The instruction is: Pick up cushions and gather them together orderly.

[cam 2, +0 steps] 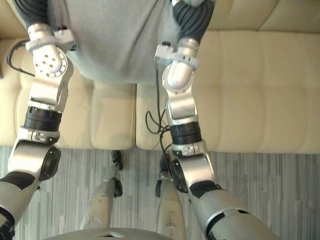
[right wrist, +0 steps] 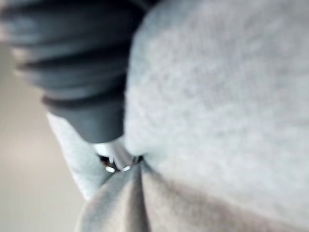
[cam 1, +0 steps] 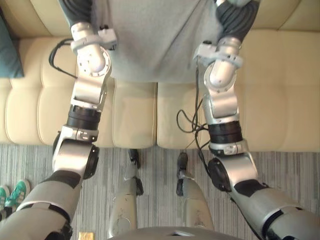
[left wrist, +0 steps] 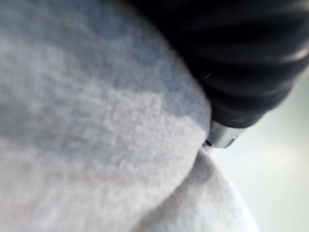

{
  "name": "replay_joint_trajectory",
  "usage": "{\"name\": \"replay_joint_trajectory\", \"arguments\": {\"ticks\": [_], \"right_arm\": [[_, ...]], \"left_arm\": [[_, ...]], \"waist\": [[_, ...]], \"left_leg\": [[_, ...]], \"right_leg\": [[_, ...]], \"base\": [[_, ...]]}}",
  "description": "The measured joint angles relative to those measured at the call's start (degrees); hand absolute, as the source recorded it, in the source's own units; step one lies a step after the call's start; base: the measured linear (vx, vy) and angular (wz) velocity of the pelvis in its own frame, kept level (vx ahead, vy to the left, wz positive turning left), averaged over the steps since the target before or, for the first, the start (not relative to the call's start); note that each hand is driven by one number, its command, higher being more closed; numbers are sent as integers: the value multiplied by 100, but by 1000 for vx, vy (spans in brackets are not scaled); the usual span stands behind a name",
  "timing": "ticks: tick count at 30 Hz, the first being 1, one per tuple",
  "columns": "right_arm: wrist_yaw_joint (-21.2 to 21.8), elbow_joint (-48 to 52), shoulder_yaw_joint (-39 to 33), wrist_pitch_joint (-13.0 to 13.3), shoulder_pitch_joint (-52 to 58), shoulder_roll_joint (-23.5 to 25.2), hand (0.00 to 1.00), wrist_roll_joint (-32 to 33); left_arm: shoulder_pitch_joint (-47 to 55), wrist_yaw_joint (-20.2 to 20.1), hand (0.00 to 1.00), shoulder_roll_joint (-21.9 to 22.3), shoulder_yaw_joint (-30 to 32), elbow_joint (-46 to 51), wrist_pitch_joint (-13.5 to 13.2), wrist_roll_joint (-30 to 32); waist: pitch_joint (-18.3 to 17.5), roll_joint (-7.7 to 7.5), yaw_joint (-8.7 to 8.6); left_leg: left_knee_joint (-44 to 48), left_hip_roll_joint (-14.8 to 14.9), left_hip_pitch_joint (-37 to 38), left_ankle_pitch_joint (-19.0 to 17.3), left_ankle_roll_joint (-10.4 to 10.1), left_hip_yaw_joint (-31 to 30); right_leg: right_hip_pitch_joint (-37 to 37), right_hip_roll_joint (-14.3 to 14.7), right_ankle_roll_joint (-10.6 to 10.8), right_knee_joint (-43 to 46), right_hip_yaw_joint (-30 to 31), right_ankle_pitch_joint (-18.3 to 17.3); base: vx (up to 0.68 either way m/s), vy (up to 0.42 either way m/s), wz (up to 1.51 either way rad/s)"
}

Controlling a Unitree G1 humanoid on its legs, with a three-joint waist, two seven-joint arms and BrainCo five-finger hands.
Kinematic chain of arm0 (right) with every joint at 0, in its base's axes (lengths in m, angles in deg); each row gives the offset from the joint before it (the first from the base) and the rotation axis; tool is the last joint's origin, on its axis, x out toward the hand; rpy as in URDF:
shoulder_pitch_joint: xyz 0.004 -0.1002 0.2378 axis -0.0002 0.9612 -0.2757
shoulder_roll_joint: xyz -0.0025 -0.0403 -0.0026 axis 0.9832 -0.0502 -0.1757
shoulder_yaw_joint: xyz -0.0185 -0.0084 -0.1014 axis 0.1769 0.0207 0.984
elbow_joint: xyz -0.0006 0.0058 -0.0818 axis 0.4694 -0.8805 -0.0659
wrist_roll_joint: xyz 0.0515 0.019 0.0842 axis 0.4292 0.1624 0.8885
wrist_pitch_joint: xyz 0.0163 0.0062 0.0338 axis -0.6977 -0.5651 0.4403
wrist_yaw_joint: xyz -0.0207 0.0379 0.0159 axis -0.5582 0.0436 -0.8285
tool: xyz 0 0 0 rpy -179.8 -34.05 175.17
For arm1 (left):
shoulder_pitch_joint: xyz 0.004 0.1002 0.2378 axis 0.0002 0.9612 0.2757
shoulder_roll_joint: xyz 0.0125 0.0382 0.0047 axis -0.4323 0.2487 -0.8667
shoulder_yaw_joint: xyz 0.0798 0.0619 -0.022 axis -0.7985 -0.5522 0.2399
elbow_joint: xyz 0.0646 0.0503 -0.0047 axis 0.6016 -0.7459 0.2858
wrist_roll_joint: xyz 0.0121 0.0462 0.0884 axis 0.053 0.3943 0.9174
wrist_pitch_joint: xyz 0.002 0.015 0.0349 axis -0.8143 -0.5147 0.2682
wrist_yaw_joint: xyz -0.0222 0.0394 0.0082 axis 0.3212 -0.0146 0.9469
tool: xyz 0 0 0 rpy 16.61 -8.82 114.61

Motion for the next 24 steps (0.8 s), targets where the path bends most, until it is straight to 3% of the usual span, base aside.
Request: {"name": "replay_joint_trajectory", "arguments": {"ticks": [4,8,9,11,13,17,24], "right_arm": [[12,-288,-172,-93,-413,-138,100,36],[67,-937,-206,-180,-853,-199,100,184],[76,-999,-219,-182,-962,-206,0,215],[149,-948,-322,-143,-1128,-223,0,249],[156,-804,-346,-134,-1199,-326,0,266],[164,-827,-536,-89,-1209,-427,0,470],[203,-1223,-538,-85,-1401,-775,0,804]], "left_arm": [[-341,-32,100,-26,16,-280,35,-114],[-379,-83,100,-32,101,-384,89,-116],[-442,-115,0,-36,181,-415,90,-118],[-573,-112,0,-41,300,-419,76,-119],[-700,-113,0,-51,402,-419,27,-127],[-822,-118,0,-96,473,-560,5,-171],[-828,-303,0,-409,476,-784,35,-251]], "waist": [[423,23,15],[453,14,37],[582,16,34],[699,15,19],[700,14,33],[708,3,15],[744,-8,-44]], "left_leg": [[-90,8,-300,204,-83,-158],[-91,52,-688,336,-241,-192],[-91,66,-722,389,-217,-197],[-101,83,-871,294,-320,-270],[-103,87,-998,189,-299,-267],[-101,66,-1039,370,-186,-266],[-98,95,-995,523,-271,-301]], "right_leg": [[-439,-21,-53,432,-90,-163],[-898,-18,-101,638,-101,-200],[-944,-13,-129,698,-109,-218],[-1159,-7,-136,875,-120,-312],[-1316,-12,-135,932,-115,-313],[-1346,-27,-126,935,-110,-313],[-1275,-19,-164,981,-164,-365]], "base": [[0,-46,18],[14,-54,7],[15,-59,4],[7,-88,7],[11,-80,2],[31,-67,2],[7,-119,5]]}}
